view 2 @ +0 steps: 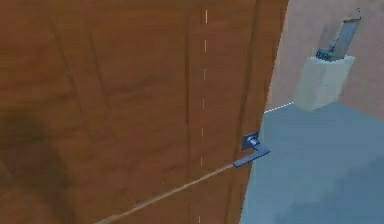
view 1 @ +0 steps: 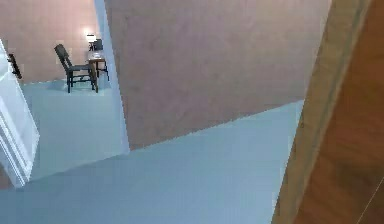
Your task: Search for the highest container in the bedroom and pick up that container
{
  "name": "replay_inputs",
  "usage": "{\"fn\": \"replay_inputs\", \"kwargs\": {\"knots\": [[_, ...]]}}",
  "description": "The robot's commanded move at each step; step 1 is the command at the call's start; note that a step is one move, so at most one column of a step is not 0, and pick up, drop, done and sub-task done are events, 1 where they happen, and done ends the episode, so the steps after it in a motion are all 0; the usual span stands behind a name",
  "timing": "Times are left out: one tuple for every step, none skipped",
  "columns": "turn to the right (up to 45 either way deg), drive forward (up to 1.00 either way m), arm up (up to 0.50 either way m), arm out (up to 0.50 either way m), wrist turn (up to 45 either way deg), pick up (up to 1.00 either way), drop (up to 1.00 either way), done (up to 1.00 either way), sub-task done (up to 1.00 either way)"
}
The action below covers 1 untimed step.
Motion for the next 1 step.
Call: {"fn": "replay_inputs", "kwargs": {"knots": [[-30.0, 0.0, 0.0, 0.0, 0.0, 0.0, 0.0, 0.0, 0.0]]}}
